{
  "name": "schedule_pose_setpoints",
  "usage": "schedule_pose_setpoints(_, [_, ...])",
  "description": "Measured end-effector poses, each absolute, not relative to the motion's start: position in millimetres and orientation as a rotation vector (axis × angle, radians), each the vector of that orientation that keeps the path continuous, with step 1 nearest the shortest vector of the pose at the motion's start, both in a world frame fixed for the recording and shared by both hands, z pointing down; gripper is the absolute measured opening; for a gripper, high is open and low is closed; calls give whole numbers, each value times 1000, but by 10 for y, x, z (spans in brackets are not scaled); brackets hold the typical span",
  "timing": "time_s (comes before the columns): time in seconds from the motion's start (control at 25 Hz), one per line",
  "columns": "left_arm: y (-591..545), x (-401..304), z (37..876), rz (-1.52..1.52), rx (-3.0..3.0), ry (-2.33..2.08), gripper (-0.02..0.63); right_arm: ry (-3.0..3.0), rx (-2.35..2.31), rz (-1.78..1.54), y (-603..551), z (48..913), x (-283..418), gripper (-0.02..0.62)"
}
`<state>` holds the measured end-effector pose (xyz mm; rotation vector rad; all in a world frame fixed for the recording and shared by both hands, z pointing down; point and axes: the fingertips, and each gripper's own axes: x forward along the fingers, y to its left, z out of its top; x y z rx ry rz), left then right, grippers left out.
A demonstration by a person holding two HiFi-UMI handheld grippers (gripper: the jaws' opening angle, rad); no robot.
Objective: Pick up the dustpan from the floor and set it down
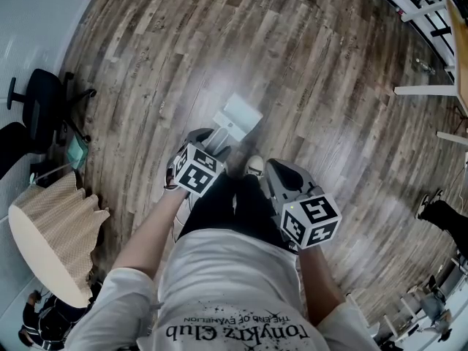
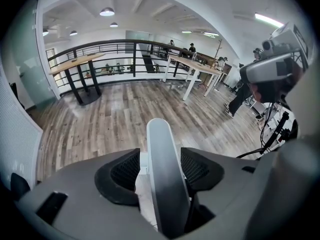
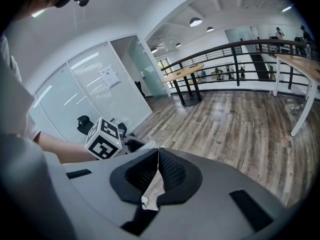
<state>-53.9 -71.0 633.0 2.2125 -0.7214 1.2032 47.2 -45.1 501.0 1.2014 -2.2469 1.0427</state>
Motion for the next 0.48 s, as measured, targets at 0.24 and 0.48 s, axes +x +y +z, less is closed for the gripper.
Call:
schedule_pose_setpoints(0.24, [-695, -577, 6238, 1196, 2228, -737, 267, -2267, 1200, 1024, -445, 4948, 429, 26])
schedule_pose_setpoints(0.48, [-690, -608, 6073, 1192, 2247, -759, 268, -2290, 1199, 1001, -448, 4837, 417, 26])
